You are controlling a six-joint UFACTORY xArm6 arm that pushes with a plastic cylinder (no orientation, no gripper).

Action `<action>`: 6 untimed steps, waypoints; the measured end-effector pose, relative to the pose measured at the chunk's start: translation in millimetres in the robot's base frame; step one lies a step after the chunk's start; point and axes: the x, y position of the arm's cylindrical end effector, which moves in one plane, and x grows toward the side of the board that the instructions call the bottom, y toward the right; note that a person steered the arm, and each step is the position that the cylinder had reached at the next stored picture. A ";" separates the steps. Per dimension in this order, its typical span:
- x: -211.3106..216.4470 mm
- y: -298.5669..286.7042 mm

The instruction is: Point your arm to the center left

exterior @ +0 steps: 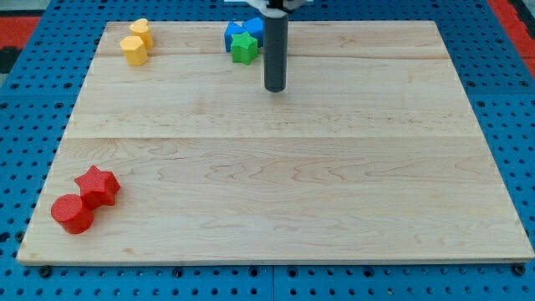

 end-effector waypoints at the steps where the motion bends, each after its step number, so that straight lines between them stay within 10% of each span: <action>1: 0.0 0.0; 4: 0.0 -1.4; 6: 11.2 -130.9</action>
